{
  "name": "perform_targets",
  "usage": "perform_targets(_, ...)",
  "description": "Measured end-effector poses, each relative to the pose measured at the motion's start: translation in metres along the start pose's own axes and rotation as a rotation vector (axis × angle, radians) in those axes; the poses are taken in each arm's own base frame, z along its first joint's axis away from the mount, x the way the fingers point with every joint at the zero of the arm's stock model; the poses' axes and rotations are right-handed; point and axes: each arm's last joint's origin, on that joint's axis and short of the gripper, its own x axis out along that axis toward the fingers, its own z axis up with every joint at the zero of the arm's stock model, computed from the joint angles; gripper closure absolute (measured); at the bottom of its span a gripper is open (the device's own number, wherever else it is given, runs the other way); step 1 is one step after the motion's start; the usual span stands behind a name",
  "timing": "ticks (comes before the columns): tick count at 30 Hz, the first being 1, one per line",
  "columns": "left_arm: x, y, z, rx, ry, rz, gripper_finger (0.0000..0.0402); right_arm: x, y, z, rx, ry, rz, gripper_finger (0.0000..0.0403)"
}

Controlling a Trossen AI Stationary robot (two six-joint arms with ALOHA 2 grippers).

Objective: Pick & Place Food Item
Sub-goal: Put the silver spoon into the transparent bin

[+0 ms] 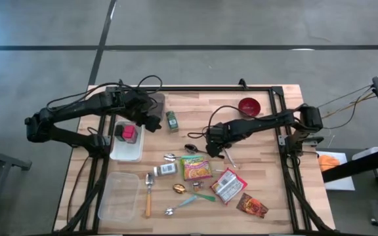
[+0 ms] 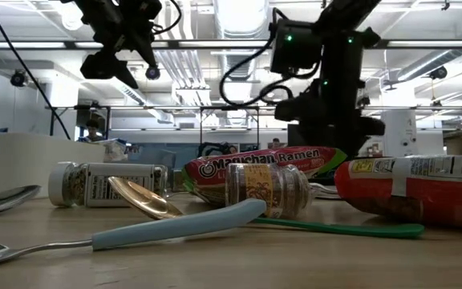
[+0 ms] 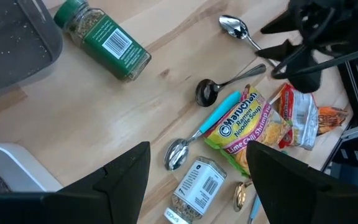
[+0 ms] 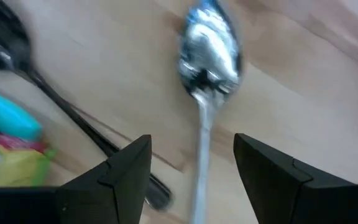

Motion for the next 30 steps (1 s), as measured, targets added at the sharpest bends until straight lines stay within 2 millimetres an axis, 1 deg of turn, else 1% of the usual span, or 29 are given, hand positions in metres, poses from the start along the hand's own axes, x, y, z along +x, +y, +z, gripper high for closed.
perform_targets(3,0.0,0.0,0.0,0.003,0.0,0.0,0.0132,0.012,0.0,-0.002,-0.02,0.011,-0.03,0.018)
perform_targets(8,0.0,0.0,0.0,0.003,0.001,0.0,0.0132,0.026,0.001,0.004,-0.035,0.011,-0.058,0.018)
perform_targets(12,0.0,0.0,0.0,0.015,0.001,0.001,0.0132,0.03,0.001,0.007,-0.033,0.014,-0.067,0.0188)
perform_targets(14,0.0,0.0,0.0,0.015,0.001,0.001,0.0132,0.03,0.001,0.008,-0.025,0.008,-0.061,0.0209)
perform_targets(16,0.0,0.0,0.0,0.019,0.001,0.0,0.0132,0.03,0.001,0.008,-0.021,-0.001,-0.06,0.0242)
perform_targets(22,0.0,0.0,0.0,0.022,0.001,0.0,0.0131,0.032,0.0,0.01,-0.03,-0.018,-0.068,0.0372)
perform_targets(24,0.0,0.0,0.0,0.025,0.001,0.0,0.0131,0.032,0.0,0.01,-0.038,-0.019,-0.065,0.0383)
perform_targets(30,0.0,0.0,0.0,0.046,0.001,0.0,0.0131,0.029,0.0,0.01,-0.035,-0.025,-0.057,0.039)
